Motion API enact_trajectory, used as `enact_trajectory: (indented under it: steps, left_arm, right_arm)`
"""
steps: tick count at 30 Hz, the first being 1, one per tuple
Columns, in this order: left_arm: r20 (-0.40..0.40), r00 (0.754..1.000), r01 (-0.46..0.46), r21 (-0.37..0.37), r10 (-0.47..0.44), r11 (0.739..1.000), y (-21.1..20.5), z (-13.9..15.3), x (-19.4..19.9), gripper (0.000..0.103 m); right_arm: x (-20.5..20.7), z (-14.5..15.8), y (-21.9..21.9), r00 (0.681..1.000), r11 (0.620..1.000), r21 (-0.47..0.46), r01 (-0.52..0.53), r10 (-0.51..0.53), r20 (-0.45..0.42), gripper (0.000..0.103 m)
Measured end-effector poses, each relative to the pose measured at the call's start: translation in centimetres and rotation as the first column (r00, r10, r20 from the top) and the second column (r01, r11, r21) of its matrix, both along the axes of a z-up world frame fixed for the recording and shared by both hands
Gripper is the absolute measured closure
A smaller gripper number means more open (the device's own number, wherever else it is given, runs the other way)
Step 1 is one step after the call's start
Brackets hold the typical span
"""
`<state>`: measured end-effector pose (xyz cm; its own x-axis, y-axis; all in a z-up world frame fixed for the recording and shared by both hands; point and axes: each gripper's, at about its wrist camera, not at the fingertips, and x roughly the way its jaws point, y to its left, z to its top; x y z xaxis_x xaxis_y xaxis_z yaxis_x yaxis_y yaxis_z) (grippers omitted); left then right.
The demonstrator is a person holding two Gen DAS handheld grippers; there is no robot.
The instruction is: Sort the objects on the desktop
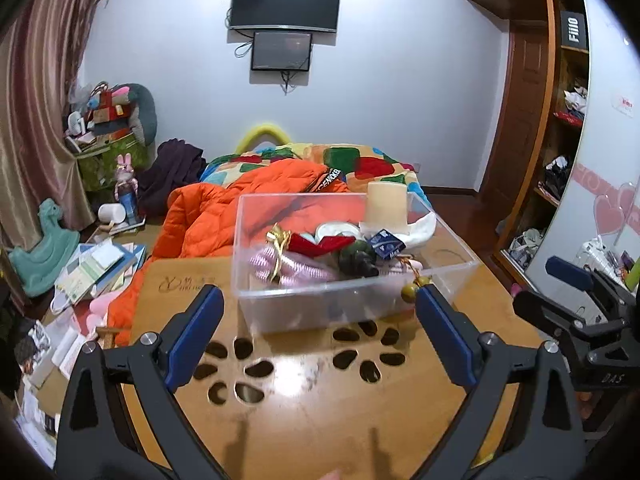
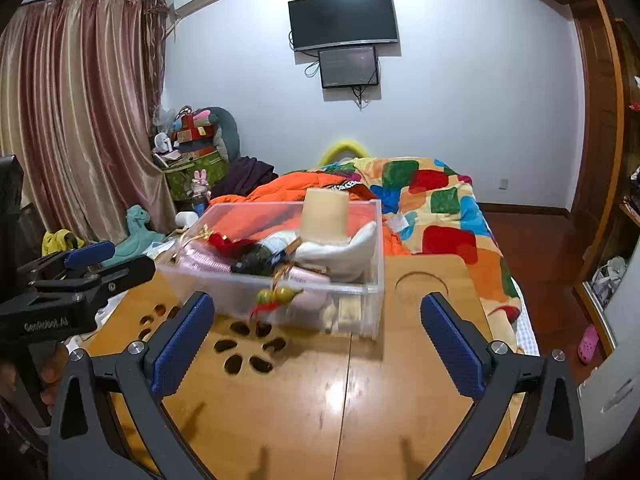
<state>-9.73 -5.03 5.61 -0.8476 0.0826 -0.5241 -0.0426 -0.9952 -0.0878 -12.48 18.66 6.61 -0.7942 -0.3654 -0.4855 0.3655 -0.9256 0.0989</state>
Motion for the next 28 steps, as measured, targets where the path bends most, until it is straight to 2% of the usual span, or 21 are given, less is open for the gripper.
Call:
enact_trajectory:
  steps: [7,15,22,28]
  left_arm:
    - [0.01,1.0,-0.016,0.042,0.016,0.999,-0.4,-0.5,2.8,0.005]
    - [0.014,0.999,-0.029,0.021,0.029,0.999,0.0,-1.1,5.1,0.005]
    - [-0.005,0.999,-0.042,-0.04,0.042,0.998,1.3,-1.7,5.8,0.005]
    - [-0.003,1.0,-0.027,-0.033,0.027,0.999,1.5,-1.7,5.7,0.005]
  right_arm:
    - [2.6,-0.2,0.5,1.0,1.0,0.008,0.005,-0.005,-0.005,0.0]
    - [4.0,-0.5,0.5,1.0,1.0,-0.016,-0.022,0.022,0.001,0.0]
    - [4.8,-0.8,-0.3,0.999,0.999,0.005,-0.04,0.04,-0.003,0.0]
    - [5.1,-1.3,0.0,0.999,0.999,0.014,-0.038,0.038,0.006,0.0]
